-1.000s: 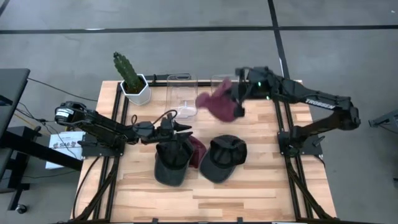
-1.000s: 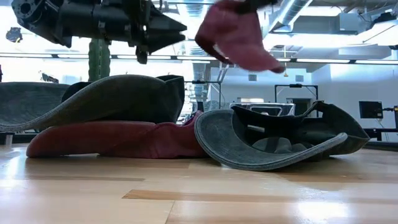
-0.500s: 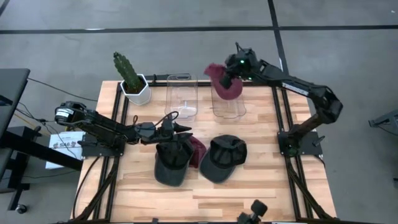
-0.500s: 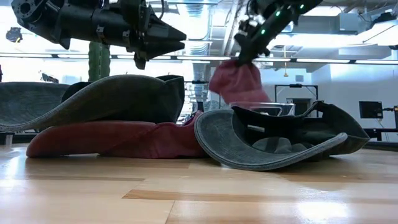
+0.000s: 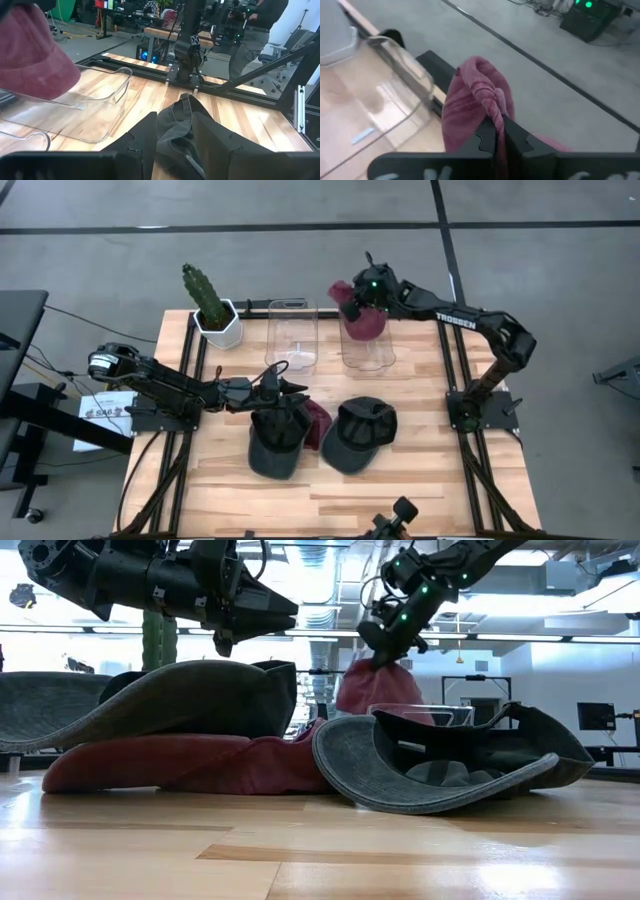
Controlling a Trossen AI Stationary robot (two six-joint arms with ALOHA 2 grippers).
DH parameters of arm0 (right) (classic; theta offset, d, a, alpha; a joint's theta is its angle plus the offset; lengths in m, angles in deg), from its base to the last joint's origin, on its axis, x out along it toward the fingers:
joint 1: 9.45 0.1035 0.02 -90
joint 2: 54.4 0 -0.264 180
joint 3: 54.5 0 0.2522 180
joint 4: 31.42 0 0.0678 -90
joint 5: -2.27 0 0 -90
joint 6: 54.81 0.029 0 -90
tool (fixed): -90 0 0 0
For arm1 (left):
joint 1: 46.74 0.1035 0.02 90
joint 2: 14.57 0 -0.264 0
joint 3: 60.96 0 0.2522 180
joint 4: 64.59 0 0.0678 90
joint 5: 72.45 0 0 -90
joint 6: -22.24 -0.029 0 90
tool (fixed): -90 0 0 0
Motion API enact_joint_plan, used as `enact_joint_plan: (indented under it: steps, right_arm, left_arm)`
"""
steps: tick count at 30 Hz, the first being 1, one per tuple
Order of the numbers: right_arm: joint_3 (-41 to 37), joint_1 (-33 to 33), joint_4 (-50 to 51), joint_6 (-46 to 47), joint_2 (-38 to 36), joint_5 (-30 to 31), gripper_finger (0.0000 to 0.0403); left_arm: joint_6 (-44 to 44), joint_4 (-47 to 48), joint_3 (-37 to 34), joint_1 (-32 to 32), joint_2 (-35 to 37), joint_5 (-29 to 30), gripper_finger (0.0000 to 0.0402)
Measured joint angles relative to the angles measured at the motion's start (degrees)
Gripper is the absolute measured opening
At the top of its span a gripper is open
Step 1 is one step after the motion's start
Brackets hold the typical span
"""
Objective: Pick & Place hat
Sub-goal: Put the right red cap into the right transparent bin
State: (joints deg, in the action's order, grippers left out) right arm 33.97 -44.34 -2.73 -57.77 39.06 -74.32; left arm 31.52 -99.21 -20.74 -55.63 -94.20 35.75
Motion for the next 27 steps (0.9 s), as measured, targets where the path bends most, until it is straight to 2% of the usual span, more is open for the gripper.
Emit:
enact_joint_plan:
  steps: [4,13,18,21,27]
  right_arm:
    - [0.04,1.67,0.08,0.2,-1.78,-0.17,0.0]
    - [-0.89,3.34,7.2,1.49,-1.13,1.16,0.0]
    - [-3.56,2.92,5.28,1.64,-0.43,8.2,0.0]
    - [-5.4,2.42,1.52,2.75,-0.45,9.05,0.0001]
    - [-5.55,2.15,1.53,3.04,-0.45,9.15,0.0008]
  left_arm:
    - [0.0,0.02,-0.02,0.0,0.0,0.0,0.0122]
    - [-0.02,0.03,0.0,0.0,0.0,0.0,0.0122]
    - [0.0,-0.01,0.0,-0.02,0.0,0.01,0.0122]
    - [0.0,-0.04,0.0,0.0,0.0,0.0,0.0122]
    - [0.0,-0.04,0.0,0.0,0.0,0.0,0.0122]
